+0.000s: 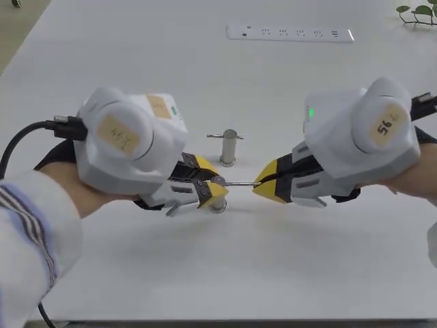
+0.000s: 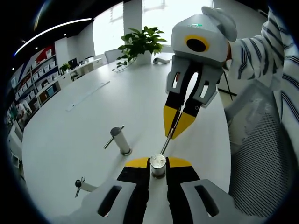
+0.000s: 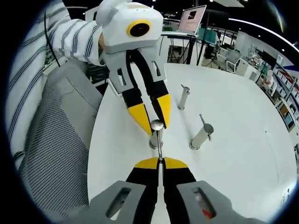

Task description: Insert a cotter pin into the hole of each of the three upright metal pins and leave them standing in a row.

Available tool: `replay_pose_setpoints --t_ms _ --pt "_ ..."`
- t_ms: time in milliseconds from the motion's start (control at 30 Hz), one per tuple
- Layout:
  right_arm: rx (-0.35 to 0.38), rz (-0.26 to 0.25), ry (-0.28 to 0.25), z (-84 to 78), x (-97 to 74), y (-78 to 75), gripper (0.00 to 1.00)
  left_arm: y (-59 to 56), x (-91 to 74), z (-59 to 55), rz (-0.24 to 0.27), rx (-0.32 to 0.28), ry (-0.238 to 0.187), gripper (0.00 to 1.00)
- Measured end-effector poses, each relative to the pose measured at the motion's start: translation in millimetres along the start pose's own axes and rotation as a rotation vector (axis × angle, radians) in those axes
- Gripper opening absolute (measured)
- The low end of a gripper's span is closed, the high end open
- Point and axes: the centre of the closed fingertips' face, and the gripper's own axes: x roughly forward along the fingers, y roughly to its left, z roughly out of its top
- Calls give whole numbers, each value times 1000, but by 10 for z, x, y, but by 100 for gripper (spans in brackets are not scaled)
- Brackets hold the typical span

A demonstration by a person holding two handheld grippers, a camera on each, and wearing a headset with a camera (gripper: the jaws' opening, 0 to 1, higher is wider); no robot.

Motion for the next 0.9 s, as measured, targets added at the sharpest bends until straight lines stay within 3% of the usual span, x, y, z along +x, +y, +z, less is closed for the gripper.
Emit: replay_pose_setpoints --t_ms 567,900 --pt "1 7 -4 -51 61 -46 0 -2 27 12 -9 41 4 9" --pt "-19 27 -25 101 201 14 0 -15 38 20 -7 51 14 9"
